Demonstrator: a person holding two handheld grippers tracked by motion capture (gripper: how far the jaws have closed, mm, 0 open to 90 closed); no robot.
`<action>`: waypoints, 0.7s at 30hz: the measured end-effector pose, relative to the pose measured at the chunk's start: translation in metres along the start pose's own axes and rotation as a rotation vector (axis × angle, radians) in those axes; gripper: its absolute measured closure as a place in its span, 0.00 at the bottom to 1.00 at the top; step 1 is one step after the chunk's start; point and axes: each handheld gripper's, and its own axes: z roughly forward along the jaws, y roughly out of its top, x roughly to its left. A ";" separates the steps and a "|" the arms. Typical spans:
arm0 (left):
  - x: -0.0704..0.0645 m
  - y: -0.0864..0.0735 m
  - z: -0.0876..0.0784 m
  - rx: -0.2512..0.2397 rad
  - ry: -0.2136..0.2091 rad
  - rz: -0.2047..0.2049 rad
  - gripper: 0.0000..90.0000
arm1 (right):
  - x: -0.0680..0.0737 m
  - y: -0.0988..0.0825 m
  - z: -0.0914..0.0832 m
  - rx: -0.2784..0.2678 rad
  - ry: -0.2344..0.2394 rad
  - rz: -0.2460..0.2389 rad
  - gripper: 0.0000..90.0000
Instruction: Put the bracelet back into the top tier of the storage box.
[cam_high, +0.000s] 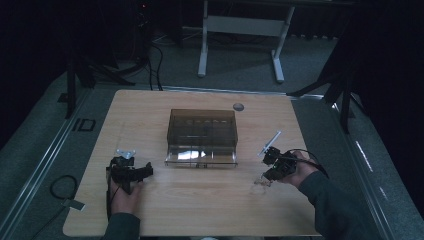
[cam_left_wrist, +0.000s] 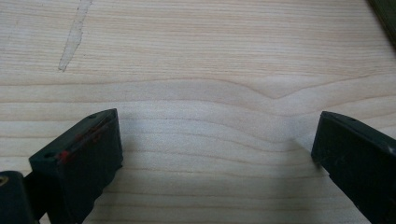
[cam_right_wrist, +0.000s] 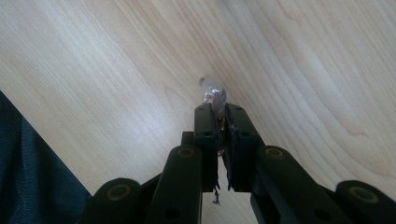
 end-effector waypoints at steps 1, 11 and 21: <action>0.000 0.000 0.000 0.000 0.000 0.000 0.02 | -0.001 0.000 -0.001 -0.003 -0.001 -0.001 0.94; 0.000 0.000 0.000 0.001 0.000 0.001 0.02 | -0.003 0.002 -0.015 -0.014 -0.003 -0.010 0.94; 0.000 0.000 0.000 0.002 -0.001 0.000 0.02 | -0.006 0.006 -0.023 -0.012 -0.012 -0.027 0.94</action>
